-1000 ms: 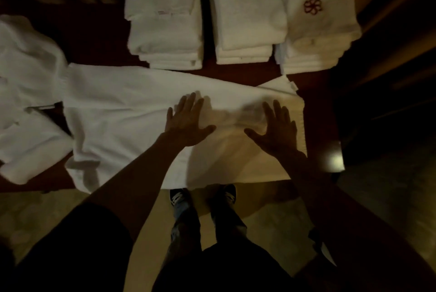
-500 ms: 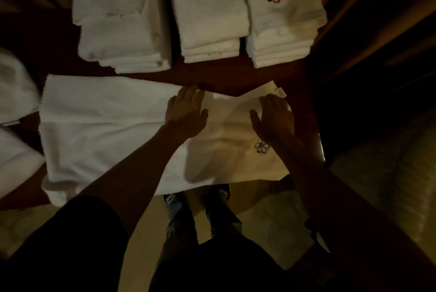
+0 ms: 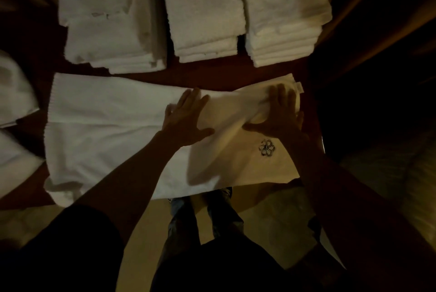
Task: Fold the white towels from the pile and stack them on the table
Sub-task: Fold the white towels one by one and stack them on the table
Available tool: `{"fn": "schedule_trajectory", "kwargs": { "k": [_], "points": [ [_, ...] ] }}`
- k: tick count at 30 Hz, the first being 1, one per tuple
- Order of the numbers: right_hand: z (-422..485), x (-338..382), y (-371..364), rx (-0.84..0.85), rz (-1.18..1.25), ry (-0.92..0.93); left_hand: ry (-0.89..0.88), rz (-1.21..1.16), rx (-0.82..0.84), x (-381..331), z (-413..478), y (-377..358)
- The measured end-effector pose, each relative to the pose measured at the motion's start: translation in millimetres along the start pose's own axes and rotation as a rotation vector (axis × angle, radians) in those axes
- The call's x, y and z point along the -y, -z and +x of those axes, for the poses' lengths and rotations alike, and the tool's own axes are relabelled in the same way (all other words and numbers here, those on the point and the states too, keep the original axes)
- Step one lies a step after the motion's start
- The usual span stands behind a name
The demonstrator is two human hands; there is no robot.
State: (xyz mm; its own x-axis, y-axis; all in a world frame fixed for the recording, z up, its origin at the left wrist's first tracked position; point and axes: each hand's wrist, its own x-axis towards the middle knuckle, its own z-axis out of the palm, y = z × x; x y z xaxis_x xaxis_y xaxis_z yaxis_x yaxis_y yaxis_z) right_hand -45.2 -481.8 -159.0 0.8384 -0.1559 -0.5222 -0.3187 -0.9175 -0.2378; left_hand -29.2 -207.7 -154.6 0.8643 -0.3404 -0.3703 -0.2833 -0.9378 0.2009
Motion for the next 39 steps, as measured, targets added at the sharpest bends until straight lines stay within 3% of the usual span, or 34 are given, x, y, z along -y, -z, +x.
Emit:
{"fn": "schedule_trajectory", "kwargs": {
  "k": [11,15,19,26,32,35,39],
  "points": [
    [2.3,10.1,8.6,-0.027,0.016,-0.076,0.086,0.009,-0.006,18.4,-11.9,-1.1],
    [-0.7,32.5,4.6,-0.094,0.003,0.100,0.095,-0.014,-0.176,24.9,-4.0,2.0],
    [-7.5,38.7,-9.1,-0.012,-0.019,0.140,0.080,-0.006,-0.080,37.0,-3.6,-6.3],
    [-6.0,56.8,-17.9,0.077,-0.051,0.038,0.116,-0.026,0.011,38.5,-27.6,-18.9],
    [-3.0,69.2,-14.6,0.101,-0.049,-0.022,0.076,-0.034,-0.030,47.3,-38.3,-18.8],
    [-5.0,71.9,-13.7,0.100,-0.071,-0.027,0.051,-0.041,-0.131,50.6,-37.2,-8.7],
    [-12.5,82.8,-18.0,0.099,-0.084,-0.006,0.296,-0.040,-0.135,67.9,-35.6,0.0]
  ]
}}
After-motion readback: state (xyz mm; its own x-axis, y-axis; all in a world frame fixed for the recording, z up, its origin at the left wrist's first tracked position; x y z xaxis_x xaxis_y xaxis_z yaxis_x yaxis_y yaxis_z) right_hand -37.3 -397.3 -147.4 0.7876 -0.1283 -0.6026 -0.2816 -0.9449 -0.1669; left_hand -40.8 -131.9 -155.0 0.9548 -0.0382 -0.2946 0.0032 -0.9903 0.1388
